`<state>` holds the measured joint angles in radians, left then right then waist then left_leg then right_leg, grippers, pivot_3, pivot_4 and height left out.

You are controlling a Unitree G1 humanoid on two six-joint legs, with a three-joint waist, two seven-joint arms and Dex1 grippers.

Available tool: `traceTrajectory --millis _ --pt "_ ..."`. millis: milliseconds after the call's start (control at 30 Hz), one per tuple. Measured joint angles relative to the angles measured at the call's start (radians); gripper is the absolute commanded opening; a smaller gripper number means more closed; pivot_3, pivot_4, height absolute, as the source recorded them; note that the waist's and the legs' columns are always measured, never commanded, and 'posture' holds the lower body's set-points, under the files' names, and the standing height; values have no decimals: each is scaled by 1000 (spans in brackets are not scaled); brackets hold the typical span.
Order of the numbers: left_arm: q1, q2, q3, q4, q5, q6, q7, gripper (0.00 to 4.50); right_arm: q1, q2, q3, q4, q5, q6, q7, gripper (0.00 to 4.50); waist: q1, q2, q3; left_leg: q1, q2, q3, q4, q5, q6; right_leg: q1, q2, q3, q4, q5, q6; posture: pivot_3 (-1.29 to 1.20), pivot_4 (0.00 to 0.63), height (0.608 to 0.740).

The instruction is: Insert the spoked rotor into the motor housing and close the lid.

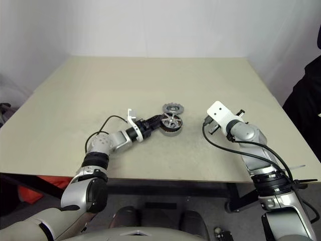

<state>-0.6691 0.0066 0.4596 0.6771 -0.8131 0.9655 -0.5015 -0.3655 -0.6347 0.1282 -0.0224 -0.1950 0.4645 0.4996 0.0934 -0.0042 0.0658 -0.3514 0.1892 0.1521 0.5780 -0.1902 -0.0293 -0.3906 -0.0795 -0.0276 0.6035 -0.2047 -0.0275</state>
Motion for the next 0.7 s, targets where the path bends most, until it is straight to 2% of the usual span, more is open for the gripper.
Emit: traceTrajectory --millis 233,433,700 --pt "57 37 26 -146 -29 13 26 1904 -29 42 5 2 4 -5 11 0 1 0 0 -1 0 0 -1 -1 1 -1 0 0 -1 0 -2 0 0 740" --pt "100 64 5 -252 -21 -24 26 1904 -74 157 15 -33 63 16 47 0 -1 0 0 -1 1 0 -1 0 0 -1 1 0 0 0 -2 0 0 740" --pt "193 84 -41 -349 19 -85 41 1904 -92 260 104 -42 95 24 74 0 1 0 1 -2 1 0 -2 0 0 -1 1 0 -1 0 -2 0 0 740"
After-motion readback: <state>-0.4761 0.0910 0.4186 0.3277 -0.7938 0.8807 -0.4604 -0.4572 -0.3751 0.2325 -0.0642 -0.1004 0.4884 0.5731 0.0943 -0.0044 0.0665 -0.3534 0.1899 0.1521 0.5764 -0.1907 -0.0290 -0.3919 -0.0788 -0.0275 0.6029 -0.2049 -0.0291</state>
